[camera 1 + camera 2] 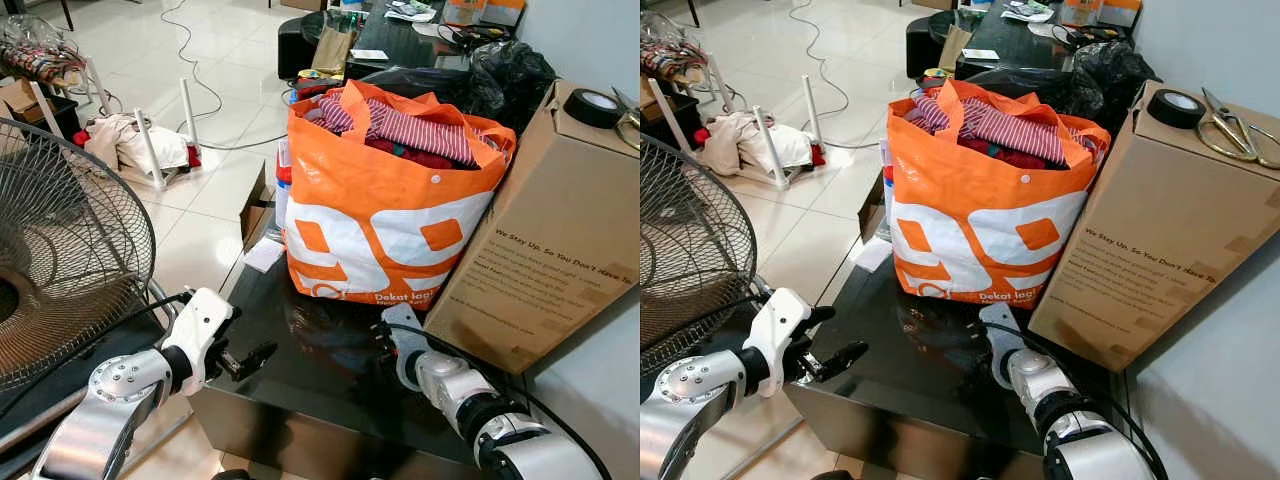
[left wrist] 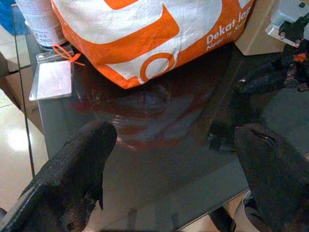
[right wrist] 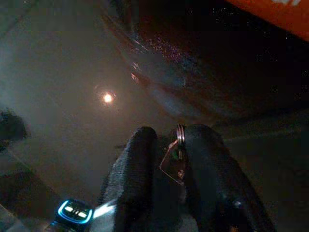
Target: Hang keys on a hook
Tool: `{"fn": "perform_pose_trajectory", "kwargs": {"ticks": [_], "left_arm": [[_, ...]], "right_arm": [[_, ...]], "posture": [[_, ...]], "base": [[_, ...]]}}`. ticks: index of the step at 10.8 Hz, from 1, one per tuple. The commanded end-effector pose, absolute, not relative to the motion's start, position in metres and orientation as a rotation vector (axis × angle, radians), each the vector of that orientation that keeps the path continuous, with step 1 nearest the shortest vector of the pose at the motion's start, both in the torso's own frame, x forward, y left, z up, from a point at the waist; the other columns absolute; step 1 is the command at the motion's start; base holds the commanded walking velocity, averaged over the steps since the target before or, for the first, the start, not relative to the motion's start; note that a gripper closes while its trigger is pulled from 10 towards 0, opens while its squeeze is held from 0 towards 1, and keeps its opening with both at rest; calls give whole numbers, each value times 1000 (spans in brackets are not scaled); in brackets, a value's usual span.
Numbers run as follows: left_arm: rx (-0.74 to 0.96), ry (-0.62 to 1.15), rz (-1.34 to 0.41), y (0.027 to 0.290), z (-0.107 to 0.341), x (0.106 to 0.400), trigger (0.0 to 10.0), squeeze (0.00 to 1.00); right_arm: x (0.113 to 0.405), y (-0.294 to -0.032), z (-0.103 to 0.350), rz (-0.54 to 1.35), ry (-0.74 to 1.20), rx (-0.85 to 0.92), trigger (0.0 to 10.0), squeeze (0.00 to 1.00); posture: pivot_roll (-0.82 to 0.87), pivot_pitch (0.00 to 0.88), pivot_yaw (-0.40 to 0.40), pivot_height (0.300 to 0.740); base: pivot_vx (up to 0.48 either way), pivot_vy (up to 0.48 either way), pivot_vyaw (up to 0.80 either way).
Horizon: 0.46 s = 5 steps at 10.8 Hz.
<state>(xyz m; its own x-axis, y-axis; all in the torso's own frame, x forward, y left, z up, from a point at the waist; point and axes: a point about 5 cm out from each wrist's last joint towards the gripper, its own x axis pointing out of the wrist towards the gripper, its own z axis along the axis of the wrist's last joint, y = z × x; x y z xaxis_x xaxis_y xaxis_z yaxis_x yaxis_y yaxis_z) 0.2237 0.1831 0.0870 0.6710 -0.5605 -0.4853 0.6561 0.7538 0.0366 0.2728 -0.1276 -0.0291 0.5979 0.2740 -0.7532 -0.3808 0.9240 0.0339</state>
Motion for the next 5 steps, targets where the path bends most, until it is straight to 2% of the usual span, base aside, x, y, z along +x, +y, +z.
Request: {"fn": "perform_pose_trajectory", "kwargs": {"ticks": [1,5], "left_arm": [[221,465,-702,182,90,224,10000,416],[226,463,-697,182,91,226,10000,416]], "right_arm": [[277,-130,-26,362,830,-126,0,0],[275,-134,-28,329,829,-141,0,0]], "posture": [[130,0,-84,740],[129,0,-86,740]], "base": [[0,0,0],[0,0,0]]}}
